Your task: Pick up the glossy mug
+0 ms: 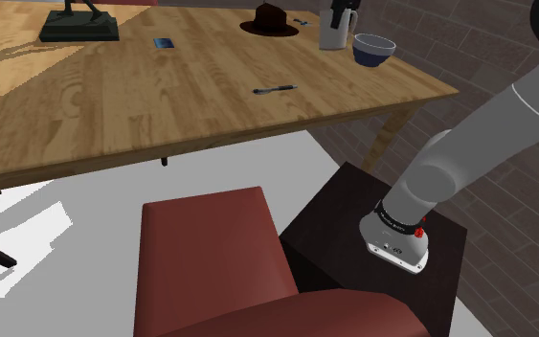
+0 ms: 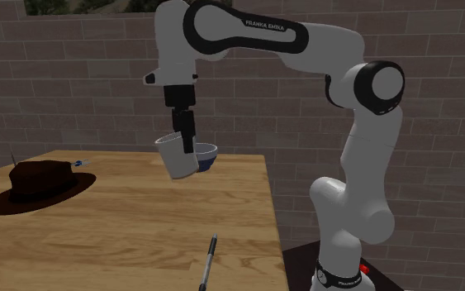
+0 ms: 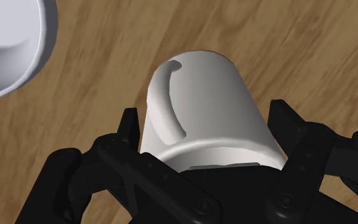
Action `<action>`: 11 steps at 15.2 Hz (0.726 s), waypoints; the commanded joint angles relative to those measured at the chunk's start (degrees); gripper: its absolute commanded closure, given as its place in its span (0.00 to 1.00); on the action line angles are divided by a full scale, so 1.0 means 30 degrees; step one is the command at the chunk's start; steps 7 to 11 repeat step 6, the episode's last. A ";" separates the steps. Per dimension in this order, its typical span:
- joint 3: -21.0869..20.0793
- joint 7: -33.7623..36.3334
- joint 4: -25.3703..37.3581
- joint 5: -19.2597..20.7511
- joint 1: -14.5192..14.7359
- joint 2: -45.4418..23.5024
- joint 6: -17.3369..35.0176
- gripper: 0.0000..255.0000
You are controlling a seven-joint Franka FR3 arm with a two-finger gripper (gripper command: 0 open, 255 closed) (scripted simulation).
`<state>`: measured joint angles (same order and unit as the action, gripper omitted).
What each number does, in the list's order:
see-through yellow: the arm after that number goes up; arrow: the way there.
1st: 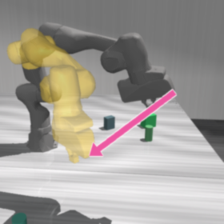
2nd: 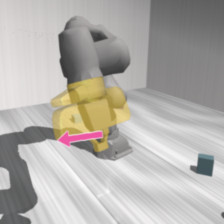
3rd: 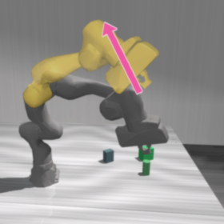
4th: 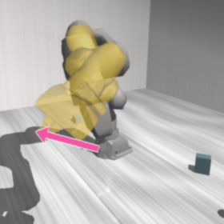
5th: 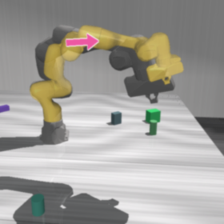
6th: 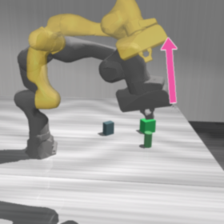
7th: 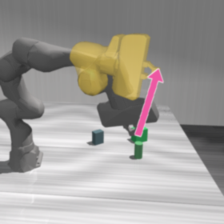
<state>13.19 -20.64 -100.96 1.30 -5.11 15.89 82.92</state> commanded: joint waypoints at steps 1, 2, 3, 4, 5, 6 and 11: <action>0.0028 -0.0042 0.0788 -0.0045 0.0008 -0.0250 -0.0545 1.00; 0.0036 -0.0053 0.1162 -0.0066 0.0013 -0.0357 -0.0816 1.00; 0.0044 -0.0065 0.1544 -0.0088 0.0018 -0.0469 -0.1088 1.00; 0.0054 -0.0077 0.1933 -0.0111 0.0023 -0.0586 -0.1362 1.00; 0.0055 -0.0079 0.1989 -0.0114 0.0024 -0.0602 -0.1403 1.00; 0.0056 -0.0079 0.1993 -0.0114 0.0024 -0.0604 -0.1404 1.00; 0.0056 -0.0079 0.1993 -0.0114 0.0024 -0.0604 -0.1404 1.00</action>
